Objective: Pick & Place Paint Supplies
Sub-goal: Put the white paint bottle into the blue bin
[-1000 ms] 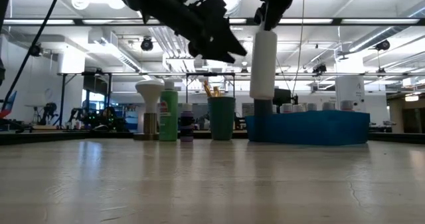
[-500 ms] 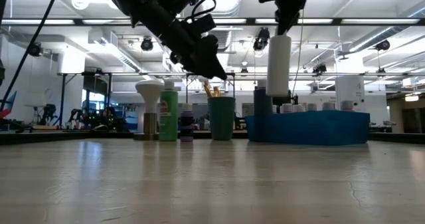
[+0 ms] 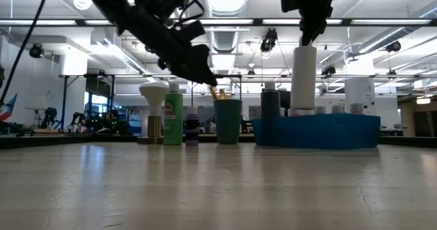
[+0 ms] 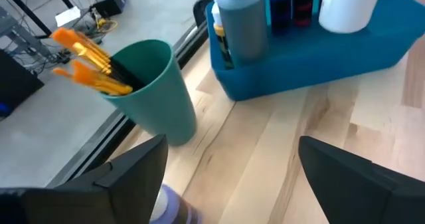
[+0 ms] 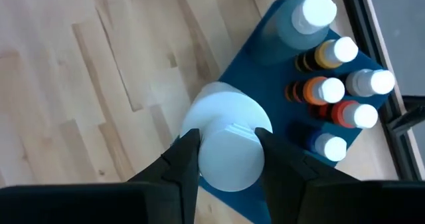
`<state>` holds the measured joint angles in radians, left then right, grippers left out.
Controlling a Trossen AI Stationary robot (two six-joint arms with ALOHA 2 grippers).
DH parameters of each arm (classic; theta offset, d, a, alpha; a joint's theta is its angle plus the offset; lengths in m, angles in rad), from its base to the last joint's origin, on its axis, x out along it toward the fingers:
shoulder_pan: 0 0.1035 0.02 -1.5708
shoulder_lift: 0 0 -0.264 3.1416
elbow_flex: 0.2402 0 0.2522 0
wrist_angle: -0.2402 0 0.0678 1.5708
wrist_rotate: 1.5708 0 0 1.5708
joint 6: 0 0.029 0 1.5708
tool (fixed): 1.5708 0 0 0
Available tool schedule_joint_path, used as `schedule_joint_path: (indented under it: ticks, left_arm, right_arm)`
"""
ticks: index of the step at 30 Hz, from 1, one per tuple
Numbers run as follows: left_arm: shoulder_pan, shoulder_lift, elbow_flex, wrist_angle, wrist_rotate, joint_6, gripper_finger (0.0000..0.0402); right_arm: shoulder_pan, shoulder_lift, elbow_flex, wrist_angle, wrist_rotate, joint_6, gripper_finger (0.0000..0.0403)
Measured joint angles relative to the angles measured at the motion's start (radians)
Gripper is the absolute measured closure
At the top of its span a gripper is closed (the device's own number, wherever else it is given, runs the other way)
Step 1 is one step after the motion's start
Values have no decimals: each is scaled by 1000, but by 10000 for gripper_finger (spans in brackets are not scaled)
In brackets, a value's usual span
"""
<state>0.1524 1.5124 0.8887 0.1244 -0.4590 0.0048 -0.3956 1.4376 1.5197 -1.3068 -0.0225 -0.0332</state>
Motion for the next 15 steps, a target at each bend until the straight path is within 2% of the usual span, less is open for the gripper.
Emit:
schedule_joint_path:
  ticks: [6, 9, 15]
  left_arm:
    - [-4, -131, -131, 99, -4, -7, 66]
    - [-5, -198, -194, 183, -7, -7, 67]
    - [-5, -316, -284, 231, -29, -5, 67]
  right_arm:
    - [-36, 2, -6, 22, 44, -26, 286]
    - [-52, 2, -10, 37, 46, -29, 286]
    - [-78, 3, -31, 76, 37, -41, 286]
